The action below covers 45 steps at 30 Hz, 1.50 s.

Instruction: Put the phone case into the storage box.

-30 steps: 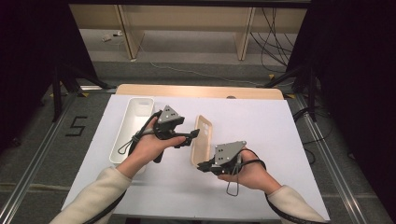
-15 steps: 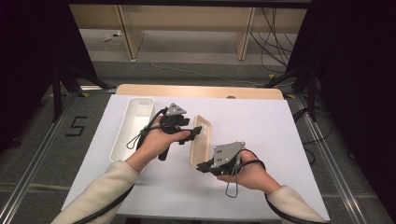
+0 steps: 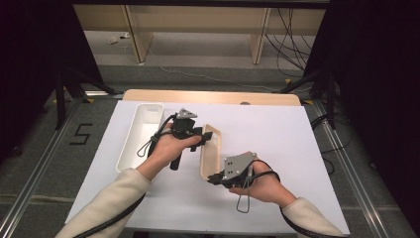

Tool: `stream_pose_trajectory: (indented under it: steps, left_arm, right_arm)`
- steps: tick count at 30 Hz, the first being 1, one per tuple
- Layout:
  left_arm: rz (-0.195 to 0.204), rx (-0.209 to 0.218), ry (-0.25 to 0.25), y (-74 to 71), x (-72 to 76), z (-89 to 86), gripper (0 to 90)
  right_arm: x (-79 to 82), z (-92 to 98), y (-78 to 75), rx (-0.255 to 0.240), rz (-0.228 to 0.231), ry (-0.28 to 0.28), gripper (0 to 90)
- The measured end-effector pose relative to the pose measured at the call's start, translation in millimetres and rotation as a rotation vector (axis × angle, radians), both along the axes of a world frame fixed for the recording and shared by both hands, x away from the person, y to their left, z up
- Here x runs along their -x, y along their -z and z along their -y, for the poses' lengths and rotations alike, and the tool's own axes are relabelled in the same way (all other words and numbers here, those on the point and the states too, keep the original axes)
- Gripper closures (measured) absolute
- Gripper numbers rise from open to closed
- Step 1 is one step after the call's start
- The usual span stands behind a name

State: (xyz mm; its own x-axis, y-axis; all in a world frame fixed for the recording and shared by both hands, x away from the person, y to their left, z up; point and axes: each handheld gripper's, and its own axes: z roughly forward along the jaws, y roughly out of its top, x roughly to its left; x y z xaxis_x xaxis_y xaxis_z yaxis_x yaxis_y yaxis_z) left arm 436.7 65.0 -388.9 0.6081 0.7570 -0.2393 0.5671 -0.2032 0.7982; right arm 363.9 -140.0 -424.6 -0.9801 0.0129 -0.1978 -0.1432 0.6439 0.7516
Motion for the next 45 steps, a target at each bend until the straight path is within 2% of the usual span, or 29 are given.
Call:
stream_pose_trajectory:
  steps: [1, 5, 6, 15, 20, 22, 23, 24, 26, 28, 30, 33, 34, 39, 41, 43, 45]
  left_arm:
    - [-0.015, 0.011, 0.004, -0.3, -0.2, -0.3, 61.3]
    - [-0.028, 0.022, 0.005, -1.4, 0.6, -0.5, 65.2]
    - [-0.039, 0.04, 0.002, -2.3, 1.1, -0.4, 66.0]
    - [-0.064, 0.088, -0.019, -5.2, 4.3, -0.1, 71.0]
    - [-0.069, 0.134, -0.027, -7.2, 5.7, 0.1, 74.9]
    - [-0.068, 0.16, -0.013, -7.9, 7.2, 0.2, 80.6]
    - [-0.054, 0.156, -0.011, -8.6, 9.1, 1.5, 80.9]
    - [-0.019, 0.136, -0.009, -9.1, 10.5, 1.8, 80.9]
    - [0.004, 0.142, 0.001, -9.9, 11.3, 1.5, 81.2]
    - [0.004, 0.146, 0.0, -11.3, 12.3, 1.4, 81.3]
    - [0.033, 0.125, 0.005, -11.9, 12.7, 0.9, 81.3]
    - [0.046, 0.111, 0.009, -13.3, 13.3, -1.2, 81.3]
    - [0.061, 0.121, 0.01, -12.7, 13.4, -1.5, 81.3]
    - [0.1, 0.099, 0.018, -12.9, 15.2, -6.8, 81.3]
    - [0.113, 0.098, 0.013, -12.4, 15.9, -8.5, 81.3]
    - [0.123, 0.096, 0.015, -12.5, 15.9, -9.6, 81.3]
    - [0.144, 0.106, 0.018, -13.1, 16.9, -13.9, 81.3]
  right_arm:
    - [0.4, -0.4, 0.8, 0.012, 0.001, -0.002, 88.4]
    - [-0.1, -1.7, 2.6, 0.034, 0.017, -0.007, 88.4]
    - [0.1, -2.0, 3.3, 0.039, 0.012, -0.009, 88.4]
    - [-0.5, -4.1, 7.3, 0.071, 0.033, -0.014, 88.3]
    - [-1.2, -4.7, 9.4, 0.084, 0.033, 0.0, 87.7]
    - [-2.1, -5.2, 10.9, 0.093, 0.046, 0.017, 86.4]
    - [-2.6, -5.1, 11.3, 0.092, 0.042, 0.023, 84.1]
    - [-3.4, -4.7, 11.3, 0.088, 0.047, 0.037, 81.4]
    - [-4.3, -3.3, 10.2, 0.079, 0.044, 0.055, 76.5]
    - [-5.2, -1.0, 8.0, 0.059, 0.042, 0.077, 73.6]
    - [-5.3, 1.5, 6.4, 0.047, 0.038, 0.095, 70.7]
    - [-6.2, 6.3, 4.6, 0.017, 0.032, 0.124, 65.0]
    - [-6.5, 7.9, 4.2, 0.006, 0.029, 0.134, 63.3]
    - [-8.8, 15.7, 3.0, -0.038, 0.007, 0.194, 53.5]
    - [-9.8, 19.1, 2.5, -0.059, -0.009, 0.217, 50.3]
    - [-10.5, 20.0, 2.4, -0.07, -0.005, 0.224, 48.8]
    - [-11.2, 24.7, 1.2, -0.108, -0.028, 0.266, 43.7]
